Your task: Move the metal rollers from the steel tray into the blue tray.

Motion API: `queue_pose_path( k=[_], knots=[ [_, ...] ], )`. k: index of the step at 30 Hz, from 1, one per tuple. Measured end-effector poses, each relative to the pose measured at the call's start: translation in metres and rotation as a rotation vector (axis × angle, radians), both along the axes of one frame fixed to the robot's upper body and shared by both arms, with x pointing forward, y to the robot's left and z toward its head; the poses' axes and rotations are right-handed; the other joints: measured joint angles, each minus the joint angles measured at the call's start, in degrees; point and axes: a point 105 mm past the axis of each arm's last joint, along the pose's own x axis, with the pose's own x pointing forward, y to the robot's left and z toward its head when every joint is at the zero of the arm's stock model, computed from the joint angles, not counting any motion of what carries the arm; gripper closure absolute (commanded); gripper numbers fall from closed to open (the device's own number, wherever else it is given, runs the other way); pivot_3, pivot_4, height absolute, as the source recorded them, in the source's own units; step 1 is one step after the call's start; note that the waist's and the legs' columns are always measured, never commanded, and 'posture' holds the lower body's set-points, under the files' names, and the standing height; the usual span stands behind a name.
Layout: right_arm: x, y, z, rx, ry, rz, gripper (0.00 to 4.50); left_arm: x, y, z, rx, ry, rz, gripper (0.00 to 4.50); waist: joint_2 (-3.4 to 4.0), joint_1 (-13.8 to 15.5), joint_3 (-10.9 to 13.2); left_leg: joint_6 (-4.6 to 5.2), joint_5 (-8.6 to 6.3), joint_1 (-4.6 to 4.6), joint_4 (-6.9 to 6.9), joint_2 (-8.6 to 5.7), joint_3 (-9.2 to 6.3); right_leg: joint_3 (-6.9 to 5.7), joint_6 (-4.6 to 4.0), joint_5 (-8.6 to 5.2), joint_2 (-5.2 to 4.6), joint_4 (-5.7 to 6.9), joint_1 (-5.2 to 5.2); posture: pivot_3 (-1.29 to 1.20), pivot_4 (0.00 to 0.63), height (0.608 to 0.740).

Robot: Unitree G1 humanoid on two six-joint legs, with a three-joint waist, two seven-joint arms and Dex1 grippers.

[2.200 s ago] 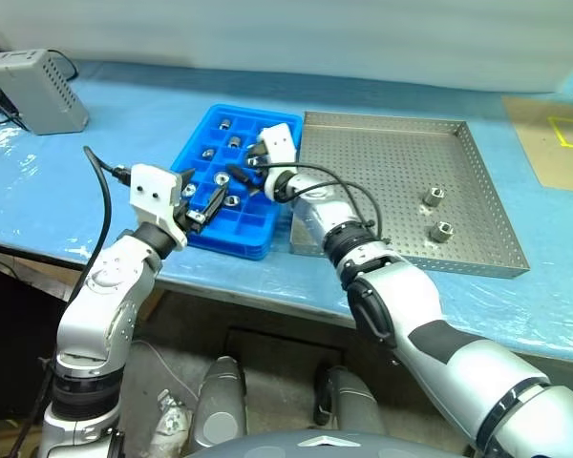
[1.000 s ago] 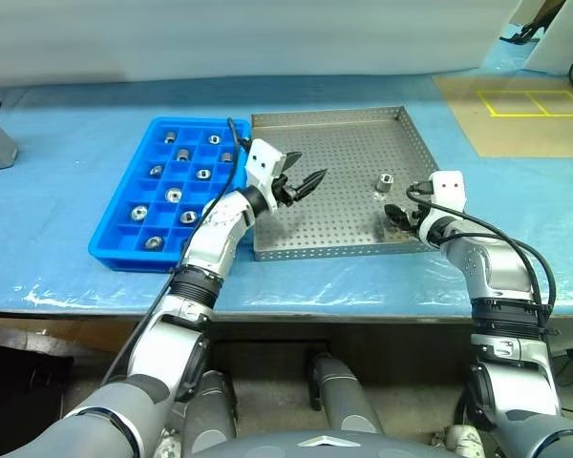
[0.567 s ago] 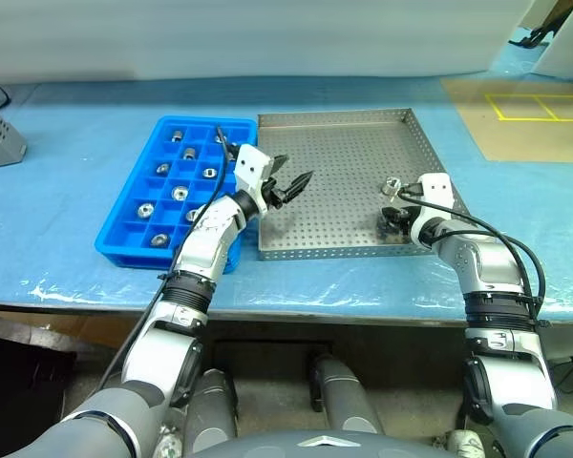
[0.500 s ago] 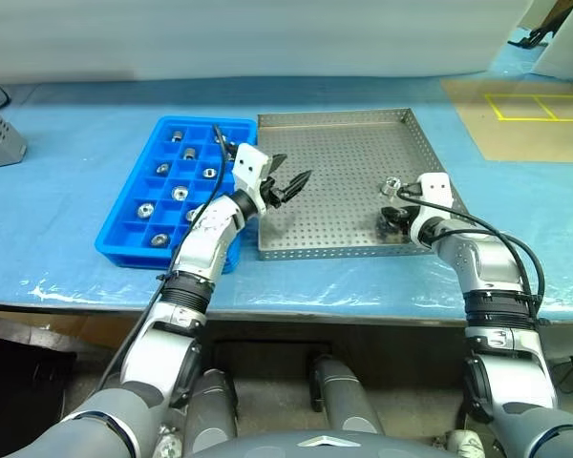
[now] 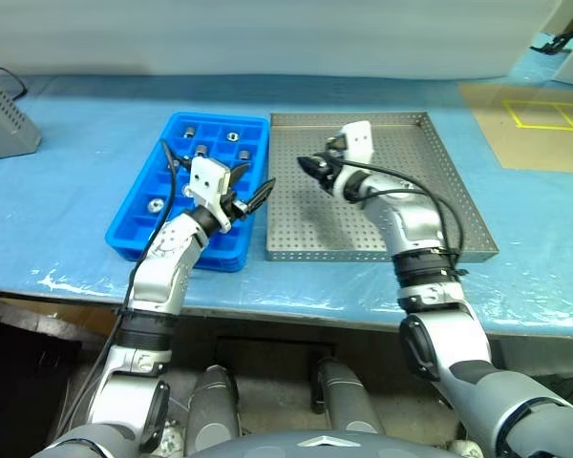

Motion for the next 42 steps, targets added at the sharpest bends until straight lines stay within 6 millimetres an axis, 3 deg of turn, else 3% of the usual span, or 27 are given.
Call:
queue_pose_path(
  k=[8, 9, 11, 16, 21, 22, 23, 24, 26, 29, 33, 38, 42],
  knots=[
    [0.009, 0.044, 0.002, 0.000, -0.017, 0.092, 2.83, -0.015, 0.027, 0.000, 0.011, -0.003, 0.124, 1.06, 0.00, 2.9, 0.0, -0.17, -0.10, 0.14, -0.12, -0.04, -0.01, 0.01, -0.19, -0.17, -0.04, 0.05, 0.07, 0.11, 0.150, 0.740],
    [0.009, 0.048, 0.002, 0.001, -0.018, 0.104, 2.83, -0.018, 0.029, -0.001, 0.011, 0.002, 0.137, 1.06, 0.01, 3.1, 0.0, -0.84, 0.46, -0.20, -1.06, 0.33, -0.34, 0.01, -0.18, -0.29, 0.02, 0.11, 0.06, 0.12, 0.150, 0.740],
    [0.010, 0.051, -0.002, -0.003, -0.015, 0.112, 2.83, -0.020, 0.032, -0.003, 0.009, 0.010, 0.154, 1.06, 0.13, 3.6, 0.0, -1.04, 1.21, -0.35, -0.71, 1.10, -0.38, -0.09, -0.06, -1.32, 0.14, 1.21, 0.28, 0.14, 0.150, 0.740],
    [0.007, 0.061, -0.017, -0.014, 0.015, 0.150, 2.83, -0.024, 0.043, -0.001, 0.013, 0.007, 0.207, 1.06, 0.09, 4.5, 0.0, -0.93, 1.02, -0.57, -0.80, 1.10, -0.39, -0.24, -0.14, -1.44, 0.13, 0.96, 0.28, 0.17, 0.150, 0.740],
    [0.006, 0.068, -0.019, -0.027, 0.012, 0.182, 2.83, -0.028, 0.045, -0.001, 0.014, 0.009, 0.224, 1.06, 0.10, 5.1, 0.0, -0.99, 1.03, -0.56, -0.78, 1.20, -0.43, -0.41, -0.17, -1.46, 0.14, 1.06, 0.29, 0.19, 0.150, 0.740],
    [0.006, 0.068, -0.020, -0.030, 0.014, 0.182, 2.83, -0.028, 0.045, -0.002, 0.015, 0.012, 0.227, 1.06, 0.10, 5.3, 0.0, -1.51, 1.39, -0.72, -1.57, 1.27, -0.90, -0.38, -0.17, -1.46, 0.17, 1.08, 0.29, 0.19, 0.150, 0.740],
    [0.006, 0.068, -0.021, -0.033, 0.016, 0.183, 2.83, -0.029, 0.046, -0.004, 0.016, 0.018, 0.231, 1.06, 0.21, 5.6, 0.1, -2.05, 1.72, -1.26, -2.59, 2.26, -1.06, -0.41, -0.03, -1.73, 0.34, 1.49, 0.35, 0.19, 0.150, 0.740],
    [0.006, 0.067, -0.023, -0.037, 0.021, 0.180, 2.83, -0.029, 0.047, -0.006, 0.016, 0.025, 0.235, 1.06, 0.39, 5.6, 0.1, -2.46, 2.05, -1.24, -2.30, 2.62, -0.99, -0.48, 0.26, -2.28, 0.33, 2.19, 0.54, 0.19, 0.150, 0.740],
    [0.007, 0.065, -0.023, -0.045, 0.016, 0.175, 2.83, -0.029, 0.048, -0.006, 0.017, 0.023, 0.239, 1.06, 0.36, 5.6, 0.1, -2.72, 2.35, -1.09, -1.80, 2.50, -1.02, -0.46, 0.80, -2.66, 0.04, 2.24, 0.79, 0.19, 0.150, 0.740],
    [0.007, 0.064, -0.025, -0.057, 0.019, 0.171, 1.81, -0.028, 0.050, -0.005, 0.019, 0.022, 0.246, 1.06, 0.35, 5.8, 0.1, -2.48, 2.56, -1.15, -1.64, 2.10, -1.02, -0.34, 0.50, -2.47, -0.17, 2.08, 0.82, 0.18, 0.150, 0.740],
    [0.008, 0.063, -0.025, -0.059, 0.015, 0.168, 0.54, -0.028, 0.049, -0.004, 0.018, 0.019, 0.245, 1.06, 0.34, 6.1, 0.1, -2.32, 2.61, -1.19, -1.63, 2.14, -1.02, -0.33, 0.79, -2.66, -0.12, 2.03, 0.80, 0.16, 0.150, 0.740],
    [0.010, 0.060, -0.022, -0.058, 0.003, 0.154, 0.54, -0.026, 0.046, 0.002, 0.018, 0.002, 0.232, 1.06, 0.34, 6.3, 0.1, -2.29, 2.60, -1.17, -1.65, 2.44, -1.02, -0.37, 0.70, -2.80, 0.06, 2.09, 0.80, 0.17, 0.150, 0.740],
    [0.020, 0.036, -0.014, -0.053, -0.026, 0.068, 0.54, -0.025, 0.043, 0.005, 0.011, -0.008, 0.227, 1.06, 0.34, 6.4, 0.1, -2.32, 2.61, -1.11, -1.66, 2.48, -1.02, -0.35, 0.70, -2.82, 0.08, 2.26, 0.78, 0.15, 0.150, 0.740]
  ],
)
